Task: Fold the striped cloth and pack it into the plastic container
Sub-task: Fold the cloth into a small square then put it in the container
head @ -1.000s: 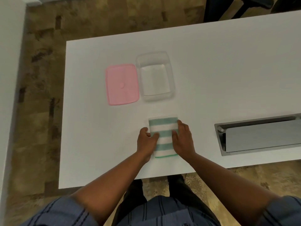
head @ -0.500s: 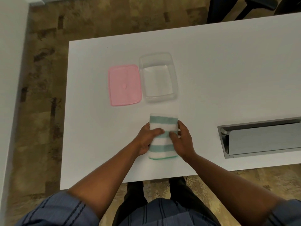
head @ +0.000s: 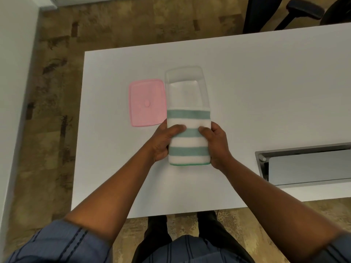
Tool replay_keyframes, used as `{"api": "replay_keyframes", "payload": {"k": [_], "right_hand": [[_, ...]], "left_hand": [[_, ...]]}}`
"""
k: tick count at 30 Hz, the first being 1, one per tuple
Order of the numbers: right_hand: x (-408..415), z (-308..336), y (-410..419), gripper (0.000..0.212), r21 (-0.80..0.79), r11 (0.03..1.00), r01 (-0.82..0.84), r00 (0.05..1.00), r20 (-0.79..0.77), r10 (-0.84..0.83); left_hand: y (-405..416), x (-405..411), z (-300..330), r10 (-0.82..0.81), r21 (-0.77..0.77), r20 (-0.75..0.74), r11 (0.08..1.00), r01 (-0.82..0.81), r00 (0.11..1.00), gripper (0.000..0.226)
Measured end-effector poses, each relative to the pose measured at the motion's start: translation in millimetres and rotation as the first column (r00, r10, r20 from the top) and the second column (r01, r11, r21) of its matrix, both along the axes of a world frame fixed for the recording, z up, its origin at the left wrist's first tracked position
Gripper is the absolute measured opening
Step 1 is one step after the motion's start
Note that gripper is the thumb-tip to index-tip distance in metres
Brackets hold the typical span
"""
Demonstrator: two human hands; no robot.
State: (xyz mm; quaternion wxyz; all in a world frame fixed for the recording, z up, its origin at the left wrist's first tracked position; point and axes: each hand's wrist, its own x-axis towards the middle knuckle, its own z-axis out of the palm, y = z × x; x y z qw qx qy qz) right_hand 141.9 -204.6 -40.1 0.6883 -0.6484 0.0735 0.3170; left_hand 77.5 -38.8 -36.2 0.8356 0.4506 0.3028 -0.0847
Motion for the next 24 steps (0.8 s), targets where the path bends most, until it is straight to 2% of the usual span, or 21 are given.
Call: {"api": "replay_keyframes", "payload": {"k": [3,7,12,16,19,21,24], "right_hand": [[28,19,15,0.023,0.006,1.0,-0.004,0.997,0.079,0.003],[74,39,38,0.019,-0.011,0.999,-0.035,0.978,0.204,0.037],[124,40,58,0.027,-0.116,0.989,-0.089,0.938,0.324,0.123],[150,18,67,0.031,-0.242,0.958,-0.151,0.922,0.316,0.225],[157,-3,69,0.031,-0.455,0.875,-0.166,0.867,0.357,0.349],[160,-11,69,0.033,-0.599,0.787,-0.15,0.808,0.384,0.446],[161,-22,69,0.049,-0.719,0.684,-0.12,0.695,0.432,0.576]], "left_hand": [[17,26,15,0.014,0.141,0.076,0.99,-0.025,0.997,0.048],[45,66,32,0.024,0.323,0.154,0.944,-0.074,0.988,0.055],[67,107,44,-0.045,0.564,0.16,0.824,-0.054,0.986,0.057],[78,126,25,-0.117,0.733,0.106,0.68,0.001,0.987,0.068],[81,129,11,-0.196,0.84,0.05,0.538,0.065,0.979,0.079],[83,130,4,-0.227,0.909,-0.024,0.401,0.116,0.974,0.072],[85,133,-7,-0.217,0.955,-0.146,0.223,0.194,0.965,0.056]]}}
